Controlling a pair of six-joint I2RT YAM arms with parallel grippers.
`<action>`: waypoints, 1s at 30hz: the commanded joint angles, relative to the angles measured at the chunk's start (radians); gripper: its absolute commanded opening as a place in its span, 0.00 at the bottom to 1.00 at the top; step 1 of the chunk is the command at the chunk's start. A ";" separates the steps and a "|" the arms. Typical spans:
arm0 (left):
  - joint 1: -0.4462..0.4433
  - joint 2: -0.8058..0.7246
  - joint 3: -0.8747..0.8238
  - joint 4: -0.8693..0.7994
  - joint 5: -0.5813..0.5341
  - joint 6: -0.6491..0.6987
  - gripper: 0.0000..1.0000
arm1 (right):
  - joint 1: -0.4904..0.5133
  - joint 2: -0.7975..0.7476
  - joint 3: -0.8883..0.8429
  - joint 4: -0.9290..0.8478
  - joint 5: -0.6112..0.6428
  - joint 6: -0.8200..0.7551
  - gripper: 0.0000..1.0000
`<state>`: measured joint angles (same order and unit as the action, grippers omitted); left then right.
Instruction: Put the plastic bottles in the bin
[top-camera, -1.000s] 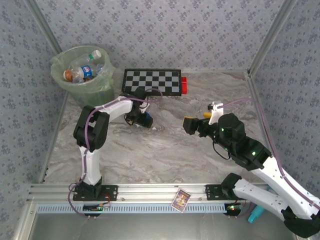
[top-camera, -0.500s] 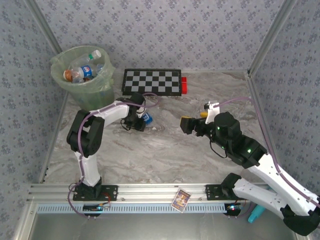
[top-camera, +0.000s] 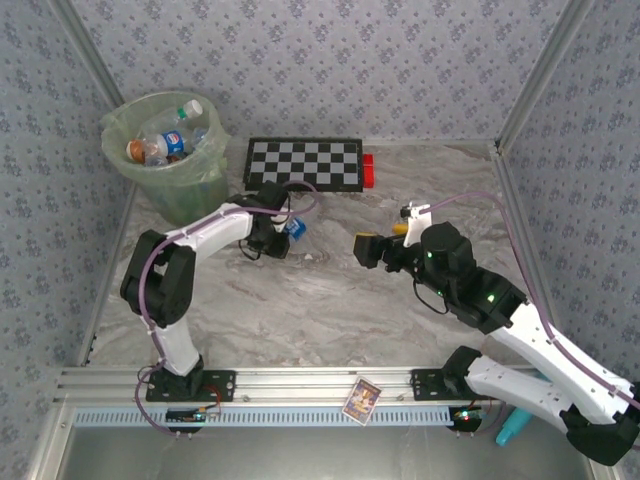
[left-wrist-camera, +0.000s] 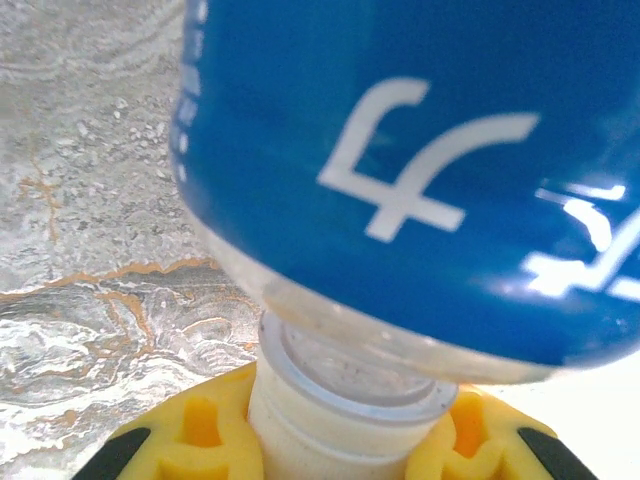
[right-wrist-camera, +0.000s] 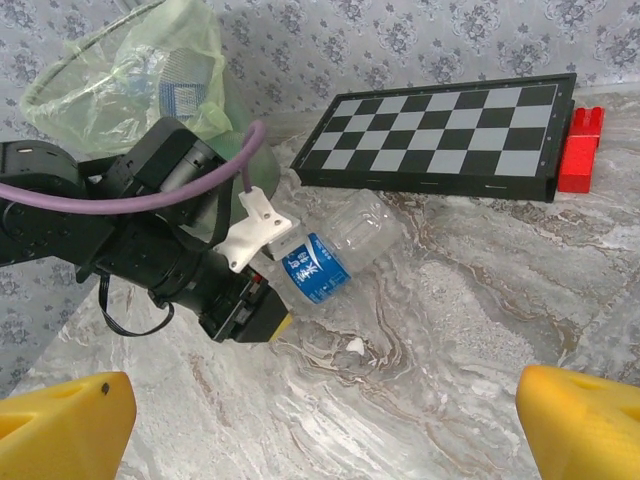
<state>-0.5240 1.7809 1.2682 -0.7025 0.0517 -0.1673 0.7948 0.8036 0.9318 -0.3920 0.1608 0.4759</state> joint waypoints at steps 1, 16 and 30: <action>-0.005 -0.061 0.015 -0.001 -0.006 -0.027 0.18 | 0.011 -0.002 0.018 0.005 0.014 0.008 0.99; 0.106 -0.408 0.178 -0.109 -0.016 -0.244 0.18 | 0.034 0.060 0.053 0.059 -0.009 -0.022 0.99; 0.545 -0.464 0.474 -0.262 0.198 -0.461 0.19 | 0.159 0.158 0.175 0.121 -0.001 -0.117 0.99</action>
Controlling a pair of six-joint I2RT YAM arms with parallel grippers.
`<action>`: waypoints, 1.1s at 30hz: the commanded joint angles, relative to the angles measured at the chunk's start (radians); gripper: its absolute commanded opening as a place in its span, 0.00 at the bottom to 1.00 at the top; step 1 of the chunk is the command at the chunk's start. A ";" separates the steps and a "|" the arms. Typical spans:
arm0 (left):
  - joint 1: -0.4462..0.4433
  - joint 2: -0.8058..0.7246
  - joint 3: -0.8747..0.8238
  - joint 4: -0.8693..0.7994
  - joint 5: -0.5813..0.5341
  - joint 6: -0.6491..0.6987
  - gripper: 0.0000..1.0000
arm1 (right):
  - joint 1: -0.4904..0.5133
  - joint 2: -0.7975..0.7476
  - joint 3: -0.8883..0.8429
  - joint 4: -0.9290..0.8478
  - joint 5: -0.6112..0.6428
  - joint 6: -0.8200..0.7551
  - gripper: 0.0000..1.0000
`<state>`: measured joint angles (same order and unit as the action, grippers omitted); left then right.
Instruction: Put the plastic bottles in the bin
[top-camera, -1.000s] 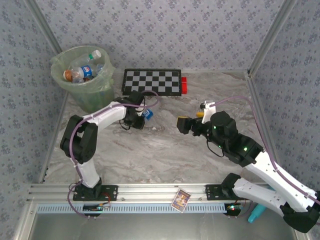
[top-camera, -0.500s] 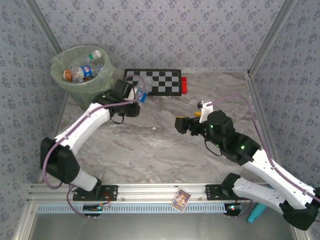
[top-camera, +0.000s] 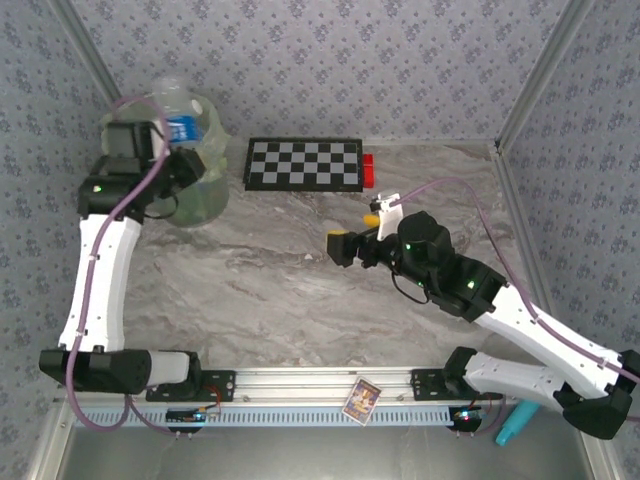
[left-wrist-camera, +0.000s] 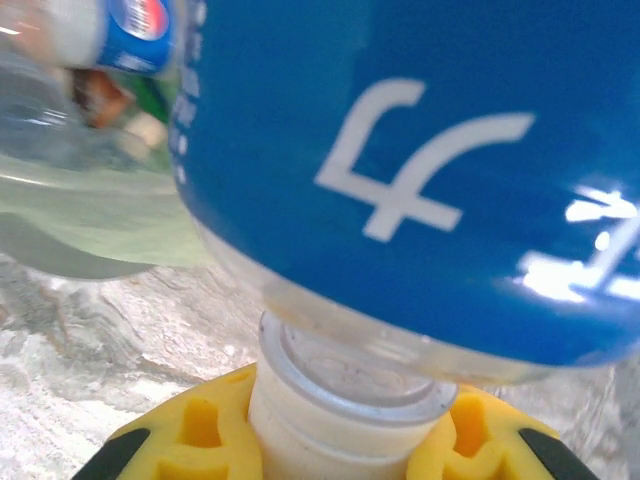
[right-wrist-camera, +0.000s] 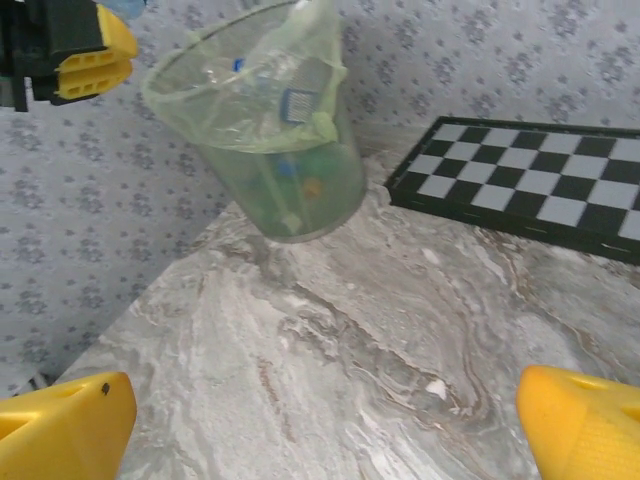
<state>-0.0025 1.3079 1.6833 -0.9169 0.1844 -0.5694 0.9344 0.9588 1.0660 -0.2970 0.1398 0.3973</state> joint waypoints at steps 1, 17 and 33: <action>0.036 0.020 0.078 -0.052 0.051 -0.069 0.19 | 0.028 0.005 0.042 0.029 0.025 -0.040 0.99; 0.243 0.252 0.303 -0.075 0.179 -0.284 0.19 | 0.070 -0.030 -0.006 0.013 0.053 -0.003 0.99; 0.177 0.706 0.979 -0.667 -0.281 0.103 0.23 | 0.061 -0.123 -0.087 -0.015 0.083 0.002 0.99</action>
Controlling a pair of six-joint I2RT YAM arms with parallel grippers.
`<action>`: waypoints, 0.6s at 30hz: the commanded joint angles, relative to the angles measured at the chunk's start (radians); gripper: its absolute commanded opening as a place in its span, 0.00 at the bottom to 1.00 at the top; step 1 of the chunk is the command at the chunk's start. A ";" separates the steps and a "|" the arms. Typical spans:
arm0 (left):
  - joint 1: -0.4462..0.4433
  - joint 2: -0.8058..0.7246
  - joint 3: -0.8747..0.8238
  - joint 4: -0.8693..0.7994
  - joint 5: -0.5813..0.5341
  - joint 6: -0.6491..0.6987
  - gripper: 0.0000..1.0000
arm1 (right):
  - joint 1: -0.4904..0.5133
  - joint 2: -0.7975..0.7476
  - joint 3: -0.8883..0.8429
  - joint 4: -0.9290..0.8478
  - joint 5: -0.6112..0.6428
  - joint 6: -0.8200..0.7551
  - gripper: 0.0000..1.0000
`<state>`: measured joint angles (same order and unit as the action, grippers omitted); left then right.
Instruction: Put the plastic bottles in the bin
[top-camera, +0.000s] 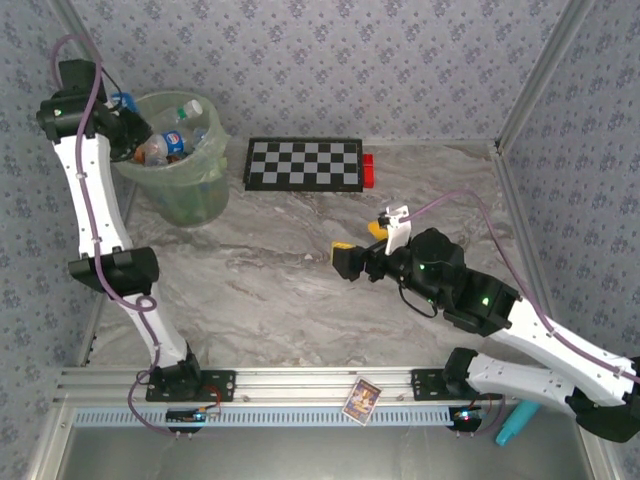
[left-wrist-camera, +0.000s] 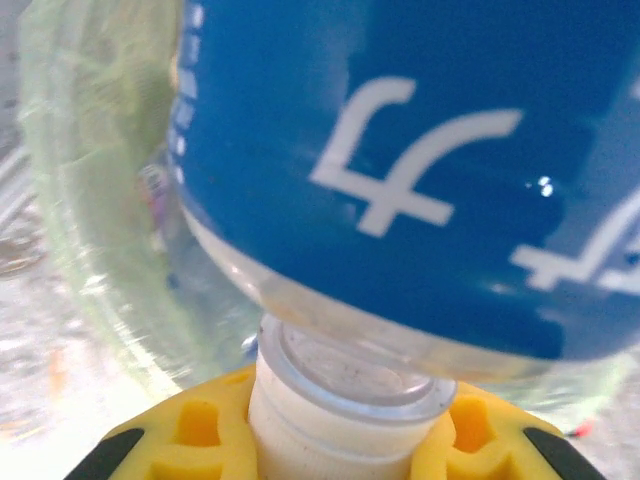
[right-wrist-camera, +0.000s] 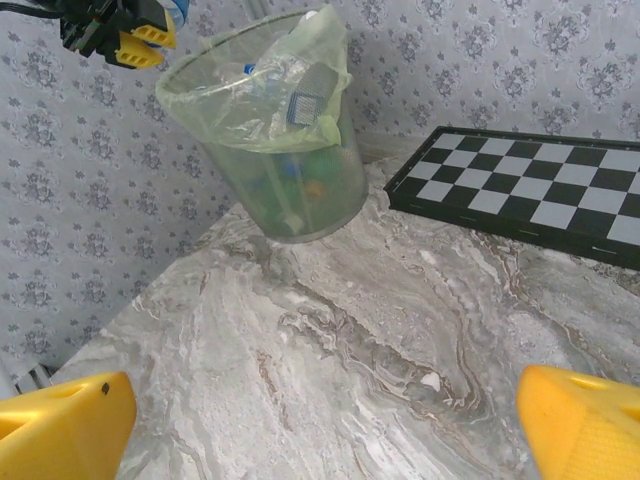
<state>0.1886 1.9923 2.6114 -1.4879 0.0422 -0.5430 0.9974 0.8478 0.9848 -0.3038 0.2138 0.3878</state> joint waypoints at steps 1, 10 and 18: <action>-0.020 0.033 0.058 -0.097 -0.159 0.082 0.23 | -0.004 -0.013 -0.005 -0.009 0.006 0.010 0.99; -0.052 0.123 0.134 -0.104 -0.276 0.103 0.24 | -0.039 -0.055 -0.035 -0.026 -0.023 0.005 0.99; -0.060 0.139 0.170 -0.107 -0.323 0.105 0.64 | -0.094 -0.073 -0.052 -0.036 -0.070 0.020 0.99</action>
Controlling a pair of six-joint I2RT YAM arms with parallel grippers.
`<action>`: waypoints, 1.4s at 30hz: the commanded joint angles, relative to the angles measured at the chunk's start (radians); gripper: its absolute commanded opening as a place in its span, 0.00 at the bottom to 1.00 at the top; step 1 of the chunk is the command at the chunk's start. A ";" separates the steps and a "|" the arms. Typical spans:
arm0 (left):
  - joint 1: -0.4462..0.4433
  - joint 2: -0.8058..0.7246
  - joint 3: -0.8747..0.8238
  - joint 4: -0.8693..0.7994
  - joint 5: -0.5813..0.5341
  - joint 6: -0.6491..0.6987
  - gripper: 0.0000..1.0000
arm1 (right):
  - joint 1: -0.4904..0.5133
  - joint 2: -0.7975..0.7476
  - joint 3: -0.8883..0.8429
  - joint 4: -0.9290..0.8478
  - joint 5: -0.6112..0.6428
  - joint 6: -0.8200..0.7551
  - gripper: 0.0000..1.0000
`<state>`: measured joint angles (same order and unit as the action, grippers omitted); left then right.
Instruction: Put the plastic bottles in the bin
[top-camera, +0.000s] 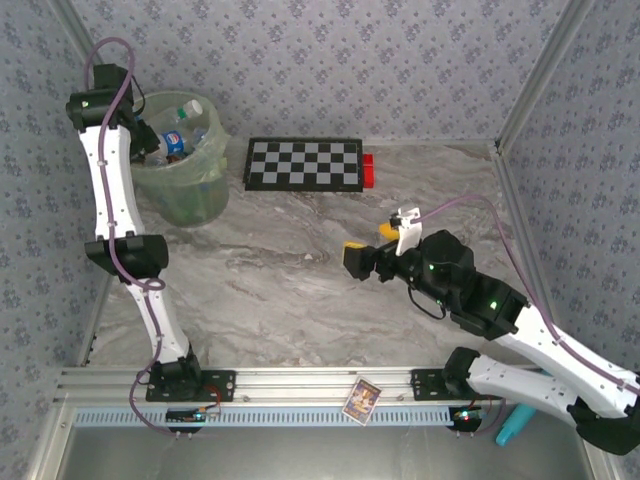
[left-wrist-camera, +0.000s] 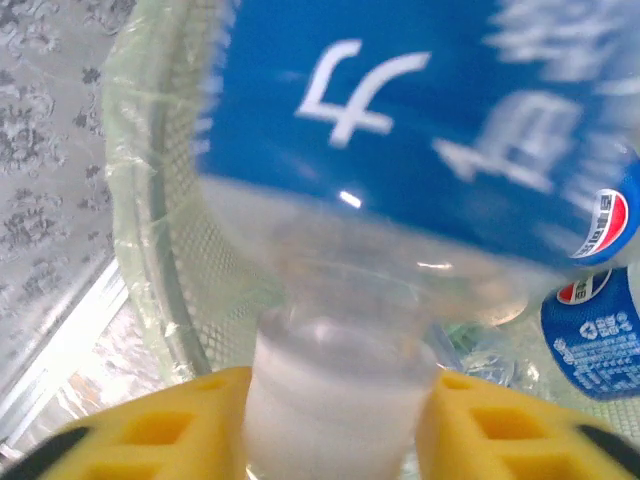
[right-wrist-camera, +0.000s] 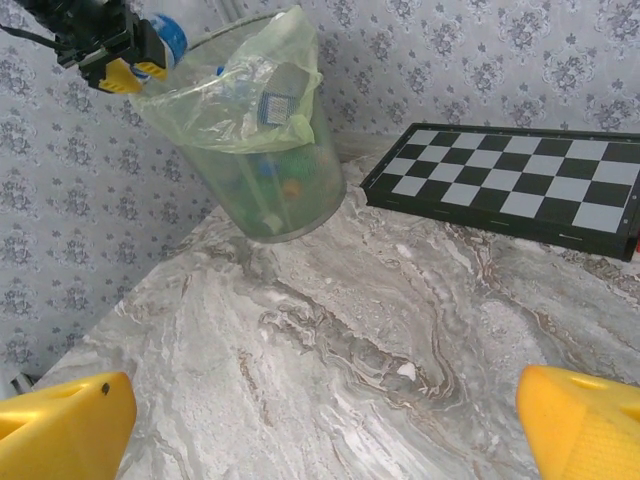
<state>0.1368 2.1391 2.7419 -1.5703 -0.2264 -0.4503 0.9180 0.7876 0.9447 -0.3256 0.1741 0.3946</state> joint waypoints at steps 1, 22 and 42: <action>-0.009 -0.015 0.039 -0.027 -0.060 0.012 0.68 | -0.020 -0.012 -0.011 -0.013 -0.036 0.015 0.99; -0.080 -0.196 -0.044 0.159 -0.134 0.015 1.00 | -0.071 -0.029 -0.045 0.024 -0.062 0.030 0.99; 0.030 -0.058 -0.081 0.563 -0.087 -0.049 1.00 | -0.074 -0.114 -0.086 -0.059 -0.024 0.073 0.99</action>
<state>0.1574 2.0361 2.5862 -1.0428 -0.3496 -0.5056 0.8497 0.6804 0.8734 -0.3534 0.1425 0.4561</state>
